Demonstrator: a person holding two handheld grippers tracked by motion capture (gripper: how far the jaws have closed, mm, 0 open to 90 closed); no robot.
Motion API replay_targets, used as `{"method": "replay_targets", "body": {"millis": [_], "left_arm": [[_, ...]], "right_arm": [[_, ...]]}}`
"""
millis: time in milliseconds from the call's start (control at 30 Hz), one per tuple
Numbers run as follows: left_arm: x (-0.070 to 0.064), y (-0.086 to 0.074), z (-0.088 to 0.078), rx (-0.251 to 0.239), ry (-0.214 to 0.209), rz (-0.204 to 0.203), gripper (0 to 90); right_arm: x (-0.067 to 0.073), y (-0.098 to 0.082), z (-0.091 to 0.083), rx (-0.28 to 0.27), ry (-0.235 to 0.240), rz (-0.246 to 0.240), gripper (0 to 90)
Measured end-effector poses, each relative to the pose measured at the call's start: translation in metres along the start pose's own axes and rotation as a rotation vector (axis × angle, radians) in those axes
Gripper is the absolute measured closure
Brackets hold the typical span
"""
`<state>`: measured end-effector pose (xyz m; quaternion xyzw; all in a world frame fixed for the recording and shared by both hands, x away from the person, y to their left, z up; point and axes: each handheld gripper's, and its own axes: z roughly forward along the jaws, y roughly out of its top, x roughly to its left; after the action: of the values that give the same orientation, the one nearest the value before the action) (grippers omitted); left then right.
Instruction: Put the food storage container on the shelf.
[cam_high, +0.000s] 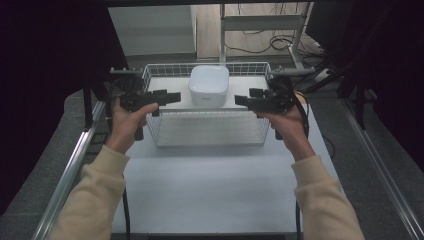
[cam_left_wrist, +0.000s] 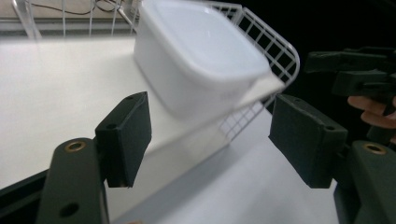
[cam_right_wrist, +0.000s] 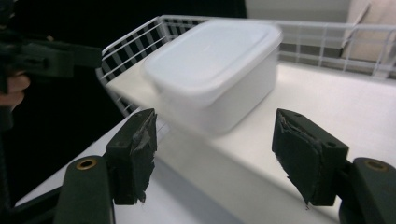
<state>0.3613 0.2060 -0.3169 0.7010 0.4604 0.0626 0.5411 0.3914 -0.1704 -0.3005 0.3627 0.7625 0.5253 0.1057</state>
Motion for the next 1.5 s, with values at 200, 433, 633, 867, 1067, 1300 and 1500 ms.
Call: {"method": "replay_targets", "body": {"millis": [200, 433, 633, 867, 1067, 1300, 1500], "left_arm": [[-0.007, -0.047, -0.019, 0.016, -0.011, 0.054, 28.9], [-0.003, -0.091, -0.033, 0.034, 0.039, 0.067, 29.0], [0.004, -0.133, -0.04, 0.056, 0.099, 0.076, 29.1], [0.014, -0.176, -0.034, 0.087, 0.121, 0.069, 28.7], [0.023, -0.197, -0.026, 0.124, 0.148, 0.045, 27.1], [0.02, -0.202, -0.019, 0.139, 0.159, 0.073, 24.9], [0.015, -0.203, -0.018, 0.152, 0.165, 0.11, 27.8]], "right_arm": [[0.009, -0.045, -0.026, -0.036, 0.012, -0.029, 30.2], [0.014, -0.085, -0.046, -0.056, 0.02, -0.034, 30.2], [0.023, -0.13, -0.057, -0.012, -0.006, -0.062, 29.6], [0.022, -0.174, -0.05, 0.056, -0.044, -0.064, 28.1], [0.012, -0.208, -0.037, 0.131, -0.065, -0.042, 26.3], [0.011, -0.216, -0.03, 0.149, -0.067, -0.046, 24.7], [0.009, -0.216, -0.032, 0.133, -0.074, -0.053, 23.8]]}}
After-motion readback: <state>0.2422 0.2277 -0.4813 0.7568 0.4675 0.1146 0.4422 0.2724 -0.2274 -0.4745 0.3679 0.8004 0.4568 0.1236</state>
